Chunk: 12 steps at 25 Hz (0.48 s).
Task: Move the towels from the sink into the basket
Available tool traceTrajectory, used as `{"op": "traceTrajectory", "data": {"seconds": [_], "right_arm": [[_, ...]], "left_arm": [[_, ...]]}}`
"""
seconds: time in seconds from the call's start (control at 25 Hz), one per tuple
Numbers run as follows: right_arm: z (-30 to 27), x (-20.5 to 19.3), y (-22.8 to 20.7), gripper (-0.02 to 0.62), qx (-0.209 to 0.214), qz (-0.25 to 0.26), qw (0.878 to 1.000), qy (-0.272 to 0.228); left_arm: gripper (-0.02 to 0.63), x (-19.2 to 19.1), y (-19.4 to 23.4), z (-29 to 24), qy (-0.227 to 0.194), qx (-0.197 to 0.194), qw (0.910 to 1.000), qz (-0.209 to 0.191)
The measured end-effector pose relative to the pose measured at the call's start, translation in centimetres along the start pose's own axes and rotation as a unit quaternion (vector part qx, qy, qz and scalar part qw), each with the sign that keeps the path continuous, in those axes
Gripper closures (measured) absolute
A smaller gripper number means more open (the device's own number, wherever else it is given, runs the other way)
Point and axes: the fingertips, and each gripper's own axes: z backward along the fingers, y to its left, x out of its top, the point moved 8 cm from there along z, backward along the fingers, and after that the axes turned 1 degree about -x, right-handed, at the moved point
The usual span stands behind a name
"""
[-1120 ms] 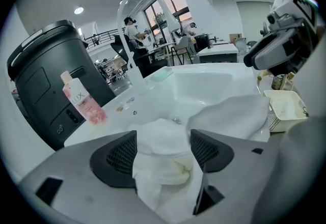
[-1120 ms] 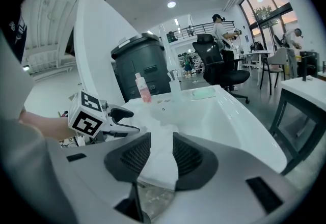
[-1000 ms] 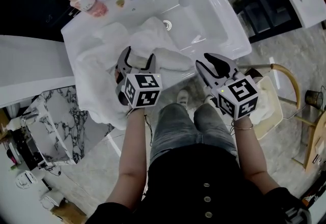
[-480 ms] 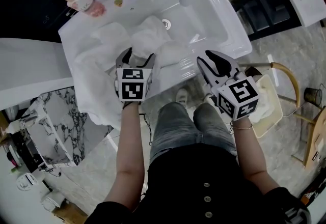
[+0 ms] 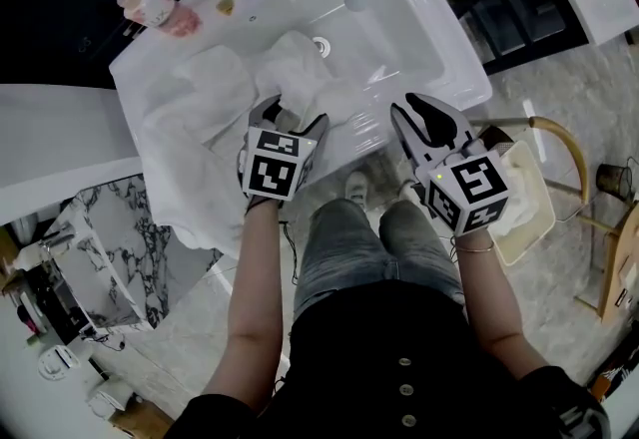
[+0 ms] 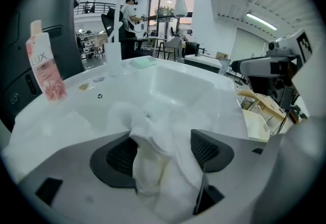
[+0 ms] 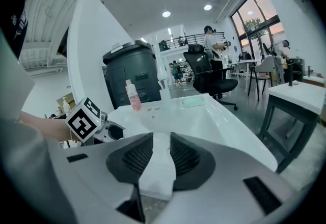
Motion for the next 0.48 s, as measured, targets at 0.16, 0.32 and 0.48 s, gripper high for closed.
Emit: {"op": "traceTrajectory", "data": {"seconds": [0.16,0.32,0.48], "right_arm": [[0.07,-0.04,-0.04,0.492,-0.001,0.000,1.000,0.002],[0.14,-0.02,-0.17,0.535,-0.008,-0.001,1.000,-0.003],[0.85,0.19,-0.23,0.556,-0.021,-0.006,1.000,-0.019]], "left_arm": [[0.305,-0.10,0.18,-0.59,0.016,0.016,0.9994,-0.027],[0.520,-0.05,0.22,-0.76,0.031,0.032,0.9975,-0.054],[0.536,-0.05,-0.04,-0.83,0.038,0.026,0.9958,-0.078]]}}
